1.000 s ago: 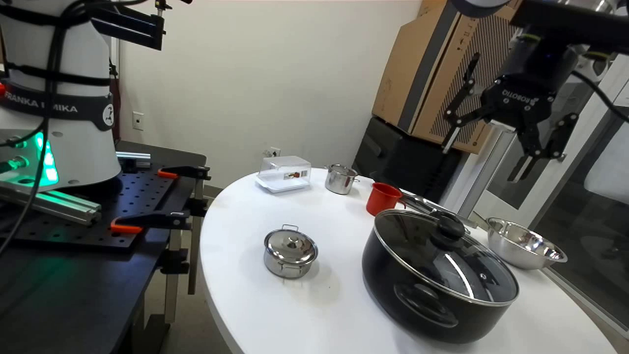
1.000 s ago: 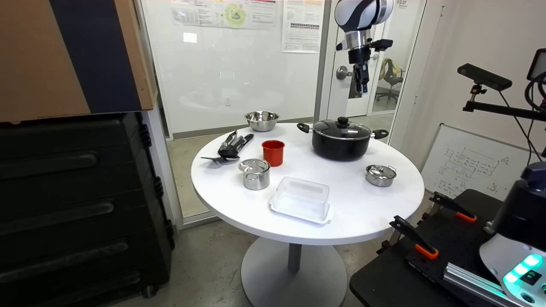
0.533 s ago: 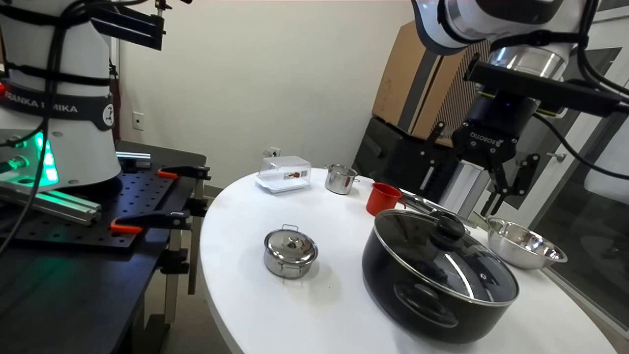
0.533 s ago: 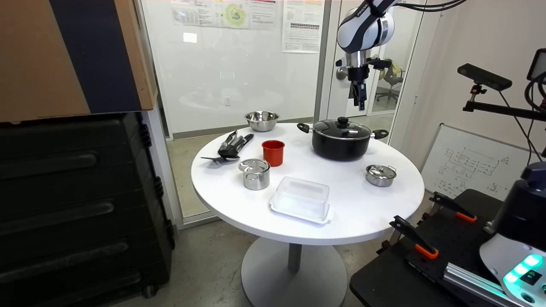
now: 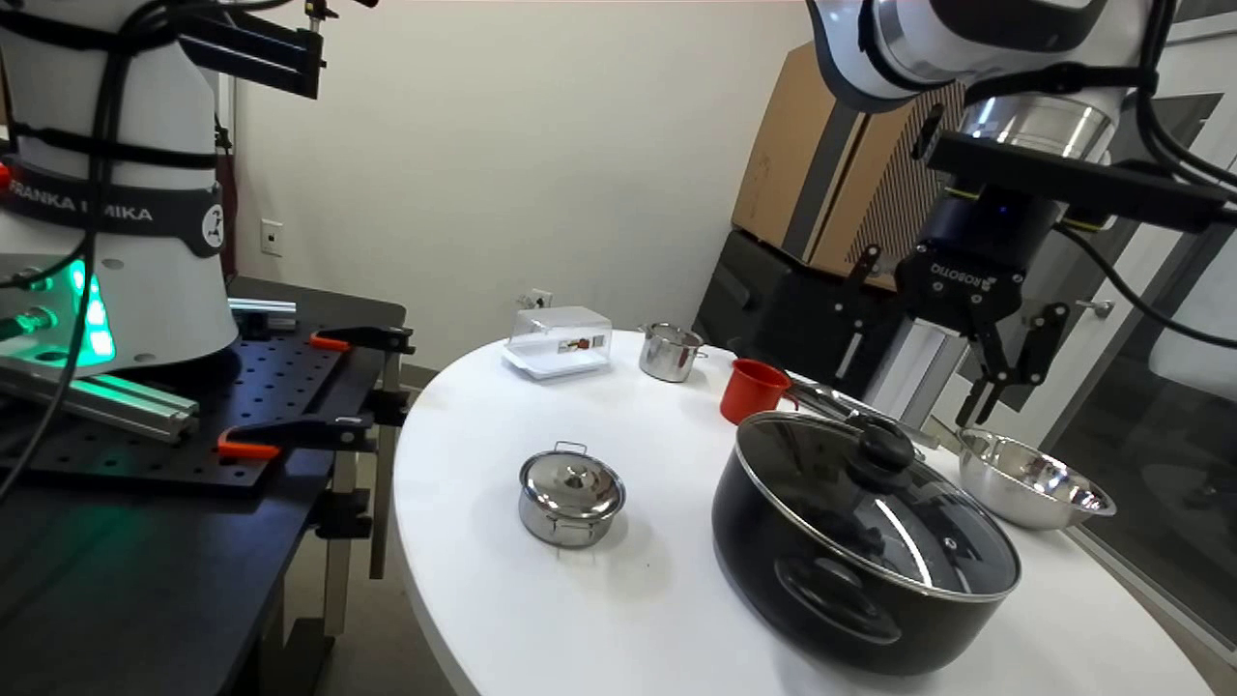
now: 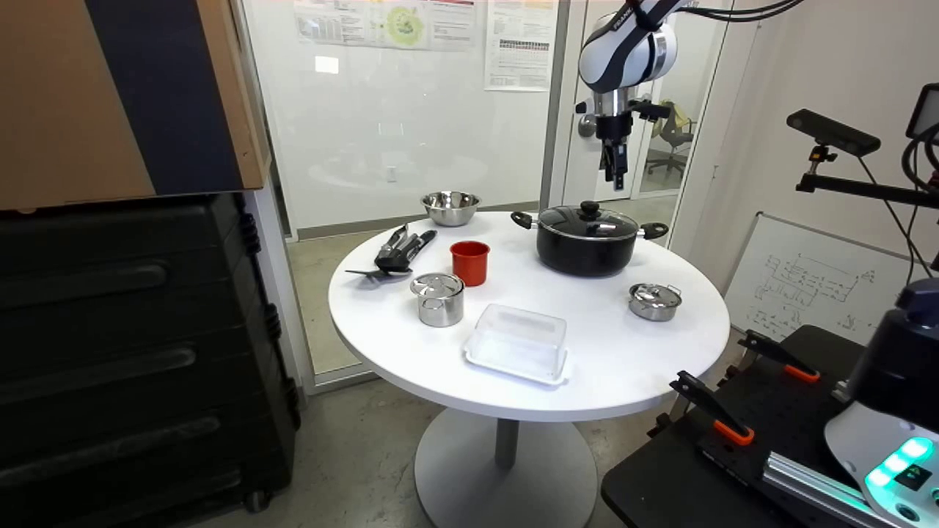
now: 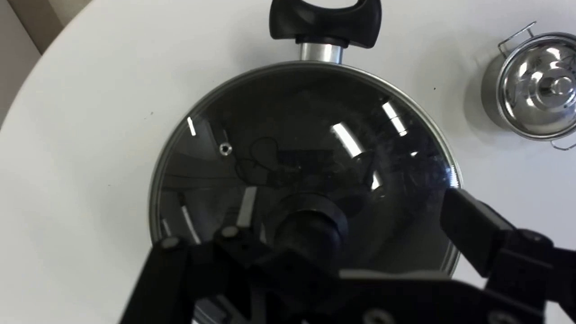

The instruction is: Uncover the pot and put the lid on the table

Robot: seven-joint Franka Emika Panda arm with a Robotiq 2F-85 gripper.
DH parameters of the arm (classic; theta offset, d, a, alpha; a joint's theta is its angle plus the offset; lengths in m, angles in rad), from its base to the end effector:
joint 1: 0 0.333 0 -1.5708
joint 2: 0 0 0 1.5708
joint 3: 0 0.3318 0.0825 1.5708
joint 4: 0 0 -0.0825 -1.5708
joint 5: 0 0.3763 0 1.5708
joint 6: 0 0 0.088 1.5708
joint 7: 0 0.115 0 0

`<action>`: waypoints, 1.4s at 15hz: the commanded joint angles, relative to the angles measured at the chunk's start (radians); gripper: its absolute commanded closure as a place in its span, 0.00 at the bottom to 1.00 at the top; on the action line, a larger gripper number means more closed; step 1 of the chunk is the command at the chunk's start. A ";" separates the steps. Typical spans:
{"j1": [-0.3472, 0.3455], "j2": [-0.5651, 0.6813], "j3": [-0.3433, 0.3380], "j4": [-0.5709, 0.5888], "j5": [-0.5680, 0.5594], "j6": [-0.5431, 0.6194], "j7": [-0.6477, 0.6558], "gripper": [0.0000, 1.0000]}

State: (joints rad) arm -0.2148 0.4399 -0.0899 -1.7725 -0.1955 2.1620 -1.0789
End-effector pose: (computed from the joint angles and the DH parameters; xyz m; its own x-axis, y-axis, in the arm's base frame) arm 0.6184 -0.1986 0.3217 0.6158 0.7623 -0.1993 0.7821 -0.6221 0.0371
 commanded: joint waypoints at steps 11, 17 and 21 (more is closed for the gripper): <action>-0.021 0.084 0.038 0.036 0.036 0.093 -0.028 0.00; -0.018 0.092 0.054 0.039 0.046 0.091 -0.023 0.00; -0.020 0.109 0.053 0.067 0.052 0.083 -0.014 0.00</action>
State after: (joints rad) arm -0.2217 0.5235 -0.0450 -1.7491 -0.1659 2.2534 -1.0817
